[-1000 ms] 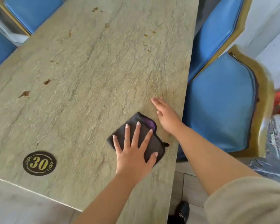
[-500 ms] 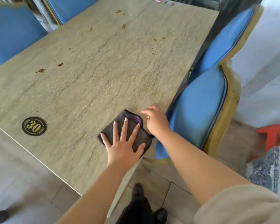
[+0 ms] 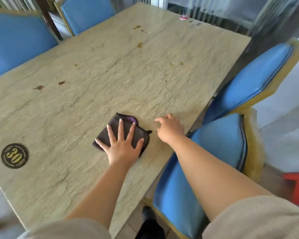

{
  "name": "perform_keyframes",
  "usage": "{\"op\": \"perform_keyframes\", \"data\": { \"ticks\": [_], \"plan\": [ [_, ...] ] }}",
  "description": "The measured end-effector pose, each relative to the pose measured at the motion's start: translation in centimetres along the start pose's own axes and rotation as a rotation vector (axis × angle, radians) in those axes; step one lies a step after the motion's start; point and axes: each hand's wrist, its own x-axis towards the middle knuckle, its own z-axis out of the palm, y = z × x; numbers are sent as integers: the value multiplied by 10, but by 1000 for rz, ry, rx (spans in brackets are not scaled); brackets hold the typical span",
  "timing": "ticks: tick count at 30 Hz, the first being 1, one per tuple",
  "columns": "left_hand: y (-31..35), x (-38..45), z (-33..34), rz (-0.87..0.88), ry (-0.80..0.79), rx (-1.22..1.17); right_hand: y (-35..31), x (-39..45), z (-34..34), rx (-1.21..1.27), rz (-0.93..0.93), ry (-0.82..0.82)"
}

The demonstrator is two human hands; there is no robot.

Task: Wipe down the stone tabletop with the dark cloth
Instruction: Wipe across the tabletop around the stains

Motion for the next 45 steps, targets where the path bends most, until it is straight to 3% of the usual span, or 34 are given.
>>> {"op": "perform_keyframes", "data": {
  "ticks": [4, 6, 8, 11, 15, 17, 21, 23, 25, 30, 32, 35, 40, 42, 45],
  "plan": [
    [36, -39, 16, 310, -25, 54, 0, 27, -17, 5, 10, 61],
    [26, -33, 15, 344, -9, 68, 3, 44, -25, -23, -16, 41],
    [9, -6, 10, 265, 56, 61, 7, 69, -34, -62, -63, 18],
    [1, 58, -3, -28, 71, 23, 16, 114, -52, -157, -181, -31],
    [43, 129, -21, -368, 71, -89, 43, 163, -82, -247, -296, 29],
    [81, 135, -17, -322, 91, -99, 60, 180, -90, -255, -352, 114],
    [161, 90, 6, 63, 105, -17, 92, 203, -86, -232, -546, 219],
    [167, 82, 9, 158, 101, 20, 100, 206, -81, -194, -561, 211],
    [152, 96, 5, 100, 111, 25, 104, 209, -77, -164, -571, 213],
    [132, 188, -21, -364, 113, -83, 112, 213, -76, -63, -637, 261],
    [145, 229, -32, -430, 82, -121, 112, 213, -76, 44, -627, 269],
    [174, 246, -33, -235, 85, -78, 111, 213, -75, 141, -624, 273],
    [179, 152, -6, 79, 110, 12, 114, 216, -75, 194, -617, 285],
    [158, 121, -1, 79, 101, 41, 113, 215, -75, 157, -623, 264],
    [135, 130, -5, -127, 95, -6, 113, 214, -77, 75, -625, 247]
  ]
}}
